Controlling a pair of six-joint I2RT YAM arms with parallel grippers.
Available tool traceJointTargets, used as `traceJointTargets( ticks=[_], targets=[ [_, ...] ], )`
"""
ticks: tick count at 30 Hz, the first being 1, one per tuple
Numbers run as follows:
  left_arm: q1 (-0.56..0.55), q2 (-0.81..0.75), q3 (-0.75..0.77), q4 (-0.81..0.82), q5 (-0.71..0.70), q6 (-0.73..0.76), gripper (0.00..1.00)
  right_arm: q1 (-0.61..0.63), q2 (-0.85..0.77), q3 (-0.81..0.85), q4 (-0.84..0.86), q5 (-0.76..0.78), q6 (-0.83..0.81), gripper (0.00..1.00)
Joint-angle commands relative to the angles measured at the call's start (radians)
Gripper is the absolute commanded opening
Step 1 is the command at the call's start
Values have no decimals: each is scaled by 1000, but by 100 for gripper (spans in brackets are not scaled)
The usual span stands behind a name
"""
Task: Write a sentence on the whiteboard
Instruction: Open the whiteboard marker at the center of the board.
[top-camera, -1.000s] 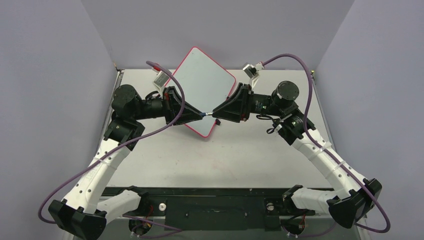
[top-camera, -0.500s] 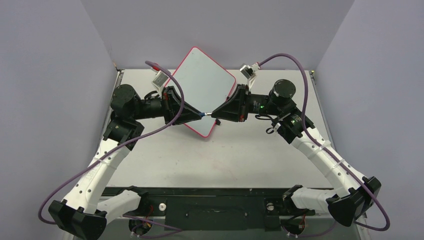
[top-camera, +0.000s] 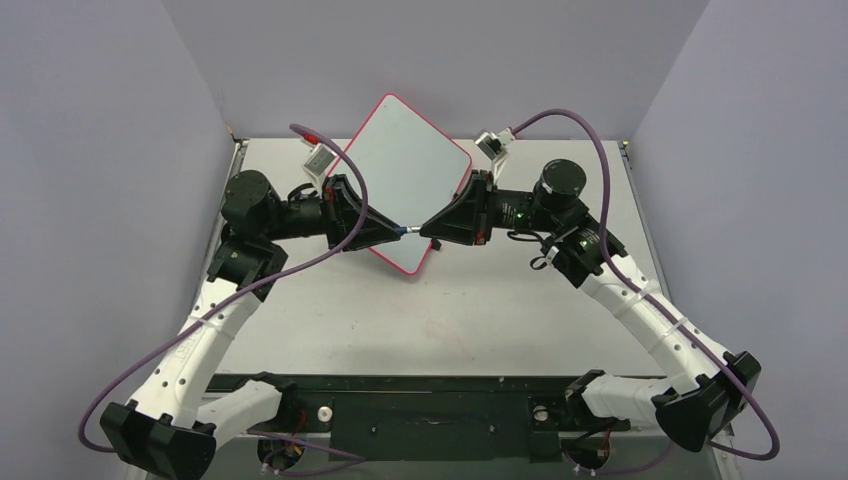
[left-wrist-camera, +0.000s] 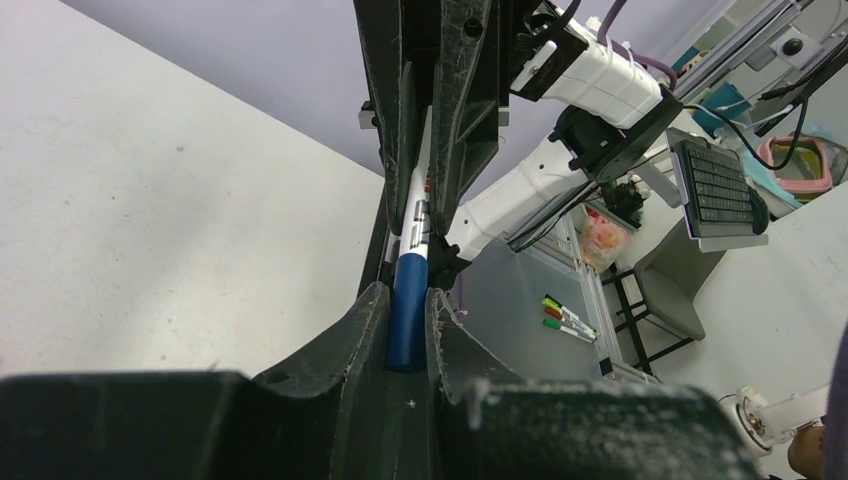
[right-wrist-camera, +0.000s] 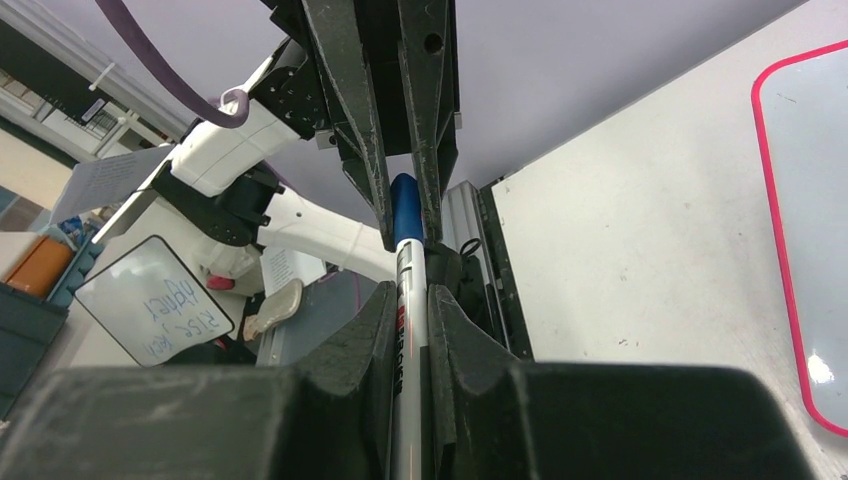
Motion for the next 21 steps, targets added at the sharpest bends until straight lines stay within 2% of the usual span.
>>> traceJointTargets(
  ticks=[1, 10, 15, 18, 21],
  targets=[
    [50, -25, -28, 52, -19, -12, 0, -9, -14, -16, 31, 13, 3, 0],
    [143, -69, -115, 107, -14, -58, 0, -67, -46, -62, 69, 7, 36, 0],
    [173, -76, -143, 84, -29, -47, 0, -90, -63, -92, 69, 16, 38, 0],
    [183, -92, -169, 16, -77, 1, 0, -110, -69, -101, 53, 58, 34, 0],
    [183, -125, -209, -125, -145, 69, 0, -130, -72, -81, -91, 145, -46, 0]
  ],
)
